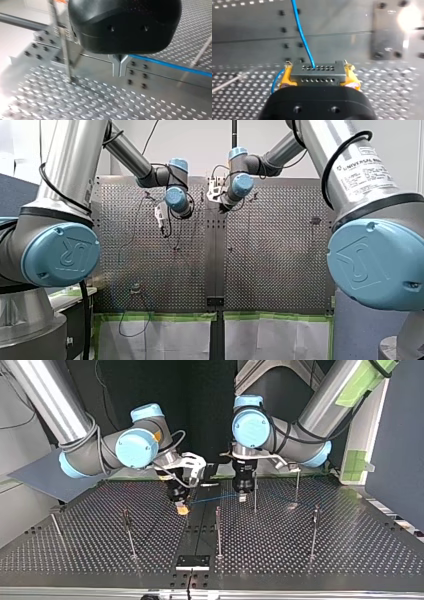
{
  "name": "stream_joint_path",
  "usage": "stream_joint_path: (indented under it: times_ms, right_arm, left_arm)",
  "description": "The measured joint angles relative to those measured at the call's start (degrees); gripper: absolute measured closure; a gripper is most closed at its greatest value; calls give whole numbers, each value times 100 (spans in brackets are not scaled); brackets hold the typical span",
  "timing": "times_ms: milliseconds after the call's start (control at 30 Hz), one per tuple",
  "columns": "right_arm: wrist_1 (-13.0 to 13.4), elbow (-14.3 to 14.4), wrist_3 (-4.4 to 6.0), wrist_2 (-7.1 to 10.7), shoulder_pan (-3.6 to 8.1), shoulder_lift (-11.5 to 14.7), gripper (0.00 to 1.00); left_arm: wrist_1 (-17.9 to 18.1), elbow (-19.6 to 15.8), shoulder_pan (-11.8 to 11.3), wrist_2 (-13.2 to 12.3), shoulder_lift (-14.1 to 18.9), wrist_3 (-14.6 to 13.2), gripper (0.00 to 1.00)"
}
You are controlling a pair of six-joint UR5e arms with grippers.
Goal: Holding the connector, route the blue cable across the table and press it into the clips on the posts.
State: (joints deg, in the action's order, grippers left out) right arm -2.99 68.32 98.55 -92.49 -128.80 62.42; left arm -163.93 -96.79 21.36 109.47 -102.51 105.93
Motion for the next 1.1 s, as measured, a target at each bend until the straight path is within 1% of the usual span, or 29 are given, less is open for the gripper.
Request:
stream_joint_path:
  times_ms: [167,367,467,567,667,833,1000,1100]
  right_arm:
    - [-33,2,-10,-5,-1,234,100]
    - [-54,2,-38,-7,-37,527,100]
    - [-49,2,-42,-4,-49,662,100]
    - [-43,2,-44,4,-45,771,100]
    - [-39,2,-45,16,-36,759,100]
    - [-40,2,-45,47,-29,610,100]
    - [-31,3,-45,80,-13,476,100]
    - [-16,2,-44,115,-3,446,100]
  left_arm:
    - [-70,67,6,-16,284,-4,100]
    - [-71,121,32,-69,579,-6,100]
    - [-41,132,27,-175,611,9,100]
    - [-37,152,20,-266,516,17,100]
    - [-4,181,-11,-335,372,24,100]
    - [65,282,-39,-407,151,25,100]
    - [93,416,-64,-417,90,24,100]
    - [91,483,-102,-426,84,24,100]
